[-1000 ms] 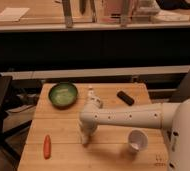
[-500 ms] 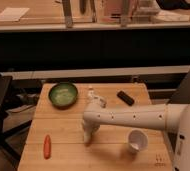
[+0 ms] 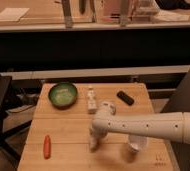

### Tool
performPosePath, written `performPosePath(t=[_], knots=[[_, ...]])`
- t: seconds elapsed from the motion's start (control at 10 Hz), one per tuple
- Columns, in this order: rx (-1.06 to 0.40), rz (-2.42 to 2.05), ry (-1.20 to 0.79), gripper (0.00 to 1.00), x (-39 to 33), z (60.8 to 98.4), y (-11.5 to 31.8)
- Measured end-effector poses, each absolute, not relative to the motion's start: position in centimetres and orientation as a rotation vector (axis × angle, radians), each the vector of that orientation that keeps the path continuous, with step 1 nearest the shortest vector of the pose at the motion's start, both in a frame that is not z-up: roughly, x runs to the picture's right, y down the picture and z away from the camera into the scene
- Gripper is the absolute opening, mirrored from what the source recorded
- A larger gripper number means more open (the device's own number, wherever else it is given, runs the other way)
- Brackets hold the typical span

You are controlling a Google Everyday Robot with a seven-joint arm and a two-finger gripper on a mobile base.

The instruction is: Wipe the white sponge on the table

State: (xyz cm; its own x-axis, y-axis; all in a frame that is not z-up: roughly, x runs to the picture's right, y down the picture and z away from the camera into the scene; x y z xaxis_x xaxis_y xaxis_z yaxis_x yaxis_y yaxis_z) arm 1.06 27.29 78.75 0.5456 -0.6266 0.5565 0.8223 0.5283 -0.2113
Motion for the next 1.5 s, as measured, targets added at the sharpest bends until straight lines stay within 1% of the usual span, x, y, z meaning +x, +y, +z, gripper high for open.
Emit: performPosePath(t=[0.1,0.3,0.7,1.5], knots=[[-0.493,-0.895,-0.448,0.04,1.3,78.1,28.4],[-0.492,-0.915,-0.452,0.04,0.4,77.6,28.8],[-0.496,-0.925,-0.455,0.04,-0.9,79.3,26.7],[-0.506,-0.975,-0.472,0.04,-4.0,80.1,25.5]])
